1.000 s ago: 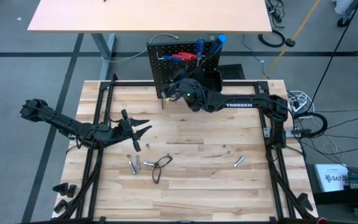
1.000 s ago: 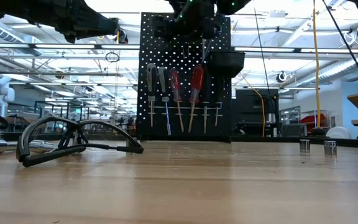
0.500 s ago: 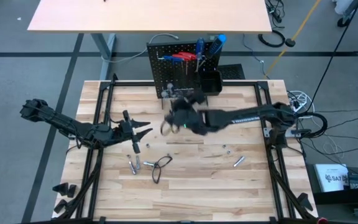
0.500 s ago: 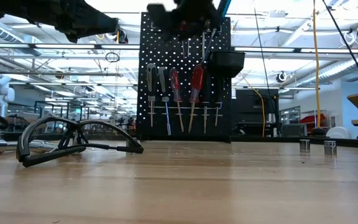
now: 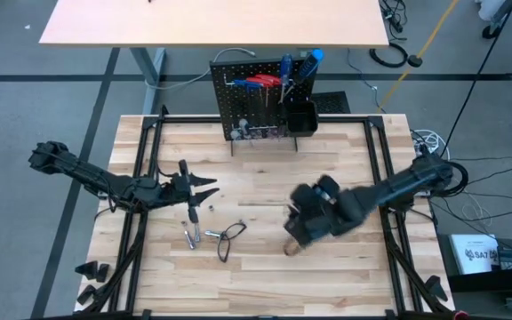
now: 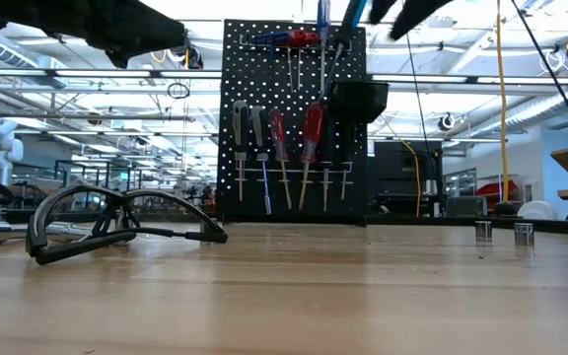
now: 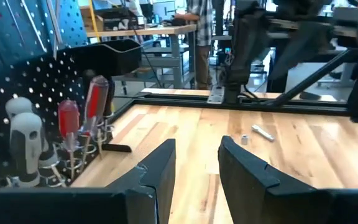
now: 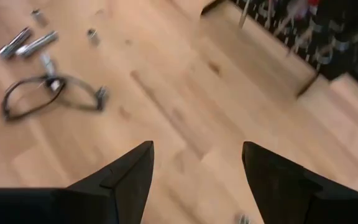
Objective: Hang tools onto peg board
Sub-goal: Put the socket into the black bin on the peg board
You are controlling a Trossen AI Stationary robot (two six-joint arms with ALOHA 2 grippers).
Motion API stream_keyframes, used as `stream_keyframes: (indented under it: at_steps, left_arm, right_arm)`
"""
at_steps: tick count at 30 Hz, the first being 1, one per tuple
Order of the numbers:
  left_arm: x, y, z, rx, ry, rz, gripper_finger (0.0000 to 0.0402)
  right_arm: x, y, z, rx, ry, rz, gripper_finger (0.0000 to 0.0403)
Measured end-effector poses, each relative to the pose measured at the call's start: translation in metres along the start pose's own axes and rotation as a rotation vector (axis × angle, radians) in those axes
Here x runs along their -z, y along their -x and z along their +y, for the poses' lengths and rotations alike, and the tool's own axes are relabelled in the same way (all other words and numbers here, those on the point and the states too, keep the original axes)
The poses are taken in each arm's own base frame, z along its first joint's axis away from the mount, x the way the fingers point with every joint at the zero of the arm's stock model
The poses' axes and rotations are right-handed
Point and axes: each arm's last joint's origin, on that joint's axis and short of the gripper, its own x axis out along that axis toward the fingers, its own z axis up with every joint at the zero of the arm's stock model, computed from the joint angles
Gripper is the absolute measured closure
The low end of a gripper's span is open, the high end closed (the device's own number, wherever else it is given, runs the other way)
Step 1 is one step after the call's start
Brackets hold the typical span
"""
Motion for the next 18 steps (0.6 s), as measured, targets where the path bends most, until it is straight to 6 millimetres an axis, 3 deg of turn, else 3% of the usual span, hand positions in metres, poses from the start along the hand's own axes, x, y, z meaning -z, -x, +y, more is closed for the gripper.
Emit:
stream_keyframes:
  at_steps: [7, 12, 18]
  left_arm:
    - [-0.008, 0.000, -0.003, 0.119, 0.122, -0.023, 0.0279]
    - [-0.026, 0.004, -0.009, 0.356, 0.209, -0.064, 0.0279]
    - [-0.031, 0.012, -0.018, 0.445, 0.235, -0.063, 0.0279]
  right_arm:
    - [0.047, 0.033, 0.013, -0.014, -0.065, 0.042, 0.0165]
    - [0.077, 0.041, 0.024, 0.015, -0.155, 0.091, 0.0165]
    - [0.110, 0.038, 0.029, 0.177, -0.233, 0.244, 0.0165]
